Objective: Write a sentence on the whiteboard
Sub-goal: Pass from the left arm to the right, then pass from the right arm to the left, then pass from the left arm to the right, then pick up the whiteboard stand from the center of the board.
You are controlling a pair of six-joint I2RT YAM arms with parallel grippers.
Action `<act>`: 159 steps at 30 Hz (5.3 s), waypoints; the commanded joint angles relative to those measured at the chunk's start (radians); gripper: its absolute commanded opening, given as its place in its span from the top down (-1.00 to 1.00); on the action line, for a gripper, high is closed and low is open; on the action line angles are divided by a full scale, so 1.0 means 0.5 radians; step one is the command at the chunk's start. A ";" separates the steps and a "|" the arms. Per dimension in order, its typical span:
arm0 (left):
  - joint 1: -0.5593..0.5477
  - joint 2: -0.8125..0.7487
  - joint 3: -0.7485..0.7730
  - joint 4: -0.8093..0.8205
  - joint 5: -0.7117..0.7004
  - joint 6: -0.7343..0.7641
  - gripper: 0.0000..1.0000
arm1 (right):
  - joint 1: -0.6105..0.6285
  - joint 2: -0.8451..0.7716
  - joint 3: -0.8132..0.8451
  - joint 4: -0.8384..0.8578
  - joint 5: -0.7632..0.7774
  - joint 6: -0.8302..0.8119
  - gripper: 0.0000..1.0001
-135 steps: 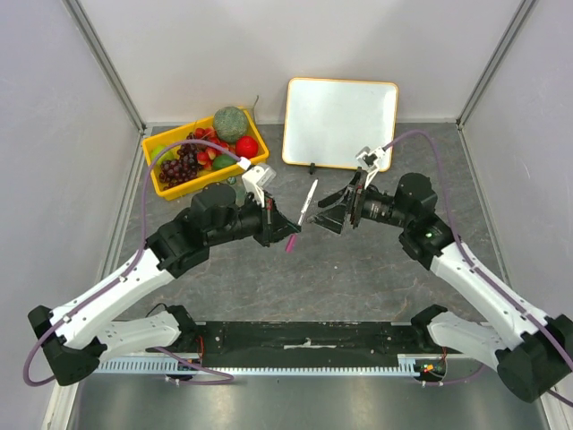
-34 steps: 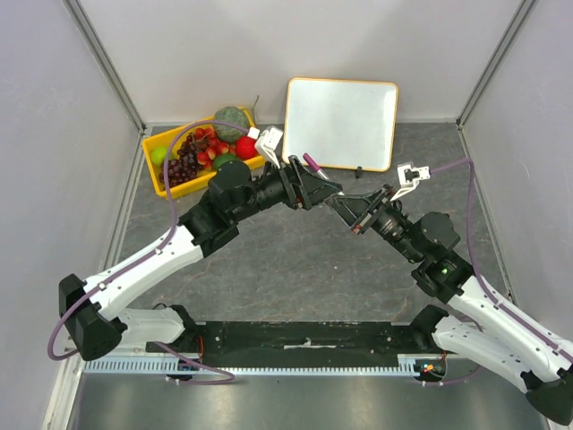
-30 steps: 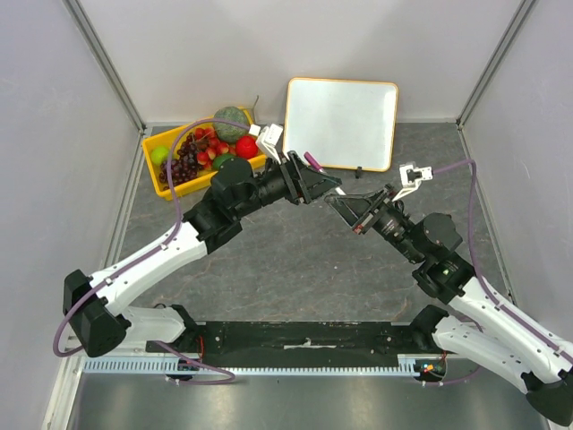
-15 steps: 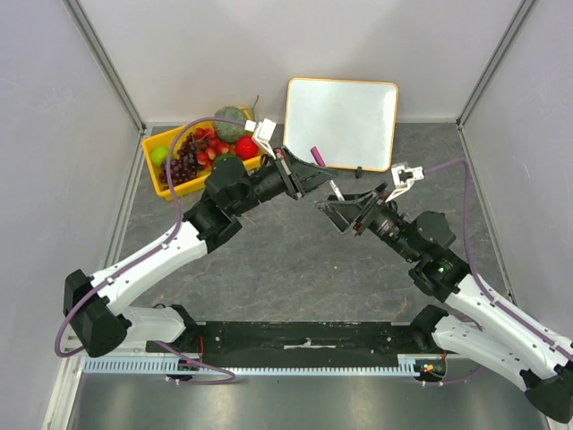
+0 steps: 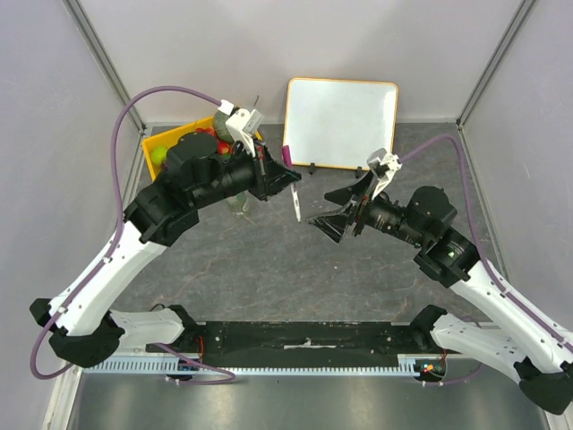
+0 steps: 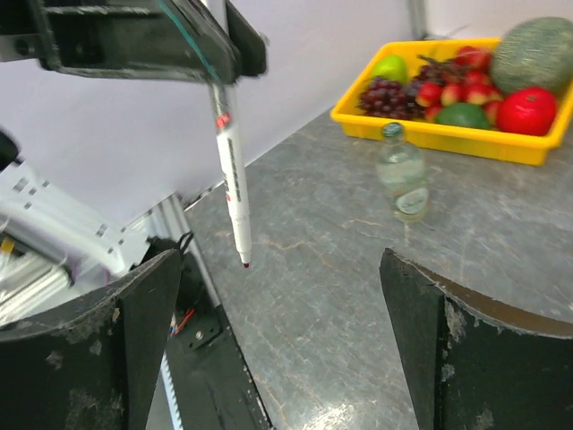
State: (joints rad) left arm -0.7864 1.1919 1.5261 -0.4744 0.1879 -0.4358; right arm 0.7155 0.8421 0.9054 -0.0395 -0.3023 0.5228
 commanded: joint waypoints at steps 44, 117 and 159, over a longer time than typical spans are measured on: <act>0.011 -0.328 -0.410 -0.313 0.615 0.154 -0.54 | -0.004 0.163 -0.144 0.643 -0.316 0.497 1.00; 0.011 -0.356 -0.628 -0.300 0.919 0.169 -0.35 | -0.127 0.436 0.017 0.592 -1.129 0.446 1.00; 0.220 2.248 1.021 -0.348 -0.572 0.279 -0.69 | -1.026 0.218 -0.120 -0.728 -0.178 -0.205 1.00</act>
State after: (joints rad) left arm -0.6853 2.2055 1.8473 -0.5495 -0.0116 -0.3592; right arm 0.2100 0.9565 0.8253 -0.4072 -0.3901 0.4503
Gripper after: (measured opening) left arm 0.864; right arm 0.050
